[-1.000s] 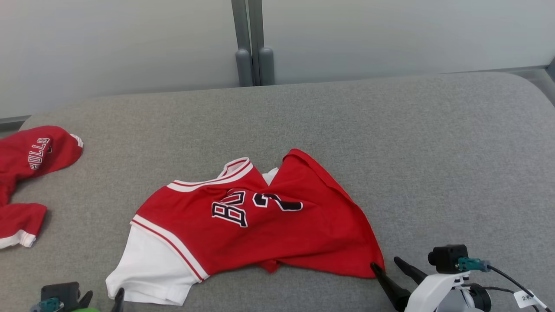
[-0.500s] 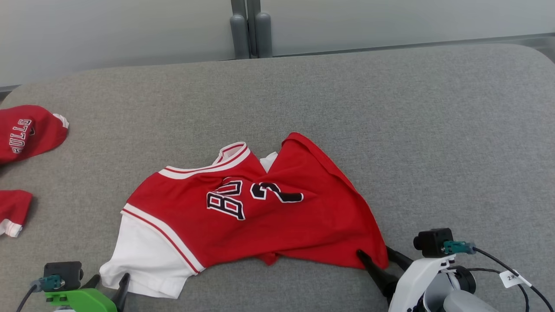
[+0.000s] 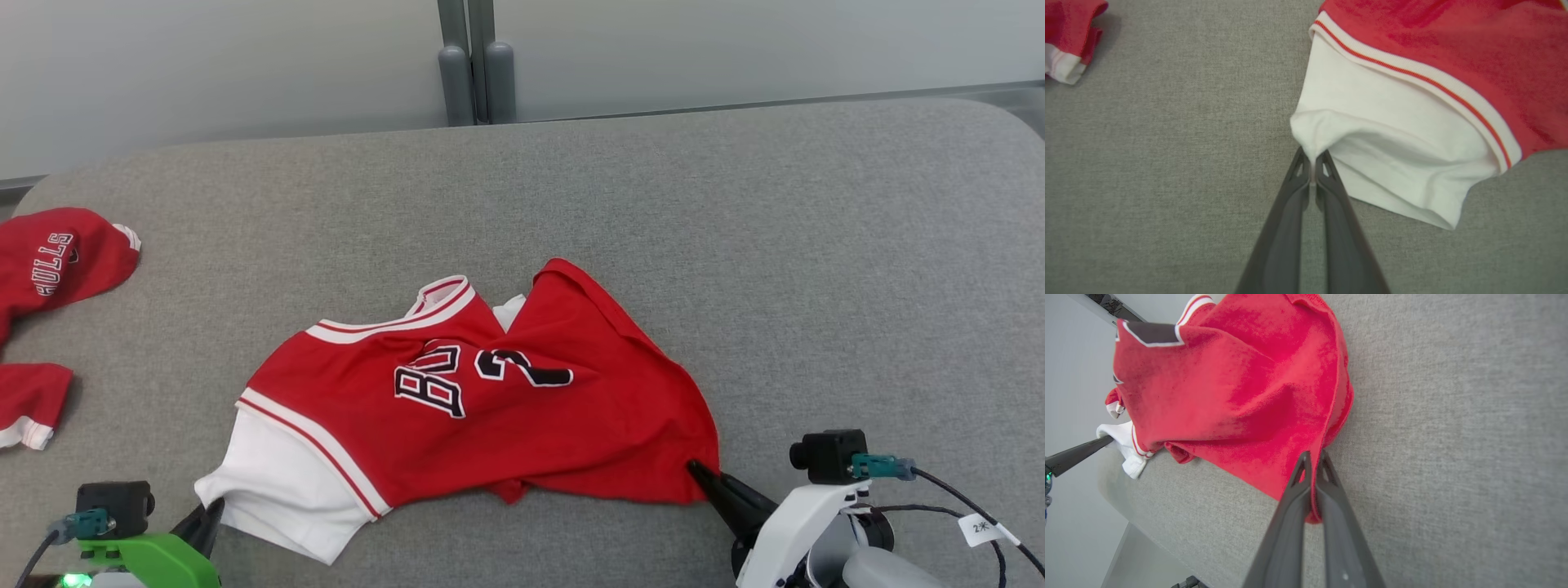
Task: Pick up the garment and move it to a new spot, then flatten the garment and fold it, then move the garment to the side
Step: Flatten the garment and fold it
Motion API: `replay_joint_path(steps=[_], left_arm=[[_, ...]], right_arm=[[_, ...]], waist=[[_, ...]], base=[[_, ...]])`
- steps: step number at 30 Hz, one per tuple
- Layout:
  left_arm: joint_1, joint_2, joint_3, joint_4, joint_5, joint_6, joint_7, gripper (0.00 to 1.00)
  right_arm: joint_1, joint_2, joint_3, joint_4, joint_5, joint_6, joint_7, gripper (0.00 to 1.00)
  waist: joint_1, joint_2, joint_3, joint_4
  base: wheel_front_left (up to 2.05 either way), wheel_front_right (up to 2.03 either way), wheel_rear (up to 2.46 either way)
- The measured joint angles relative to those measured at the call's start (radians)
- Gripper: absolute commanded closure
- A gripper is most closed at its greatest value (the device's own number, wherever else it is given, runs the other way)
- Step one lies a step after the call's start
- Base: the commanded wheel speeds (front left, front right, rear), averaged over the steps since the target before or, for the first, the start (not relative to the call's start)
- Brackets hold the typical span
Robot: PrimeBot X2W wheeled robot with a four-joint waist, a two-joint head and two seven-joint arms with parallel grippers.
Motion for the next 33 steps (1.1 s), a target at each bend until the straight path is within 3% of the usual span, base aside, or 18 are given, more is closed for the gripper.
replay_joint_path(steps=[6,9,13,23,27,33], left_arm=[[-0.041,0.017,-0.008,-0.124,0.011,0.000,-0.027,1.00],[-0.165,0.039,-0.016,-0.176,0.029,0.000,-0.007,1.00],[-0.350,0.059,-0.039,-0.192,0.017,0.000,0.046,1.00],[-0.884,0.105,-0.149,-0.025,-0.083,0.000,0.165,1.00],[-1.109,0.118,-0.169,0.051,-0.123,0.000,0.166,1.00],[-1.354,0.092,-0.134,0.174,-0.198,0.000,0.121,1.00]], right_arm=[[-0.044,-0.049,0.013,-0.132,0.084,0.000,-0.042,1.00],[-0.162,-0.096,0.021,-0.195,0.101,0.000,-0.041,1.00],[-0.343,-0.110,0.016,-0.257,0.169,0.000,-0.023,1.00],[-0.844,-0.114,0.021,-0.132,0.290,0.000,-0.008,1.00],[-1.033,-0.141,0.009,-0.081,0.312,0.000,-0.012,1.00],[-1.224,-0.165,0.012,-0.038,0.337,0.000,-0.023,1.00]], waist=[[0.0000,0.0000,0.004,0.006],[0.0000,0.0000,0.031,0.006],[0.0000,0.0000,0.080,0.004],[0.0003,0.0000,0.255,-0.013],[0.0003,0.0000,0.324,-0.017],[0.0004,0.0000,0.404,-0.018]], base=[[0.00,0.00,0.00],[0.00,0.00,0.00],[0.00,0.00,0.00],[0.00,0.00,0.00],[0.00,0.00,0.00],[0.00,0.00,0.00]])
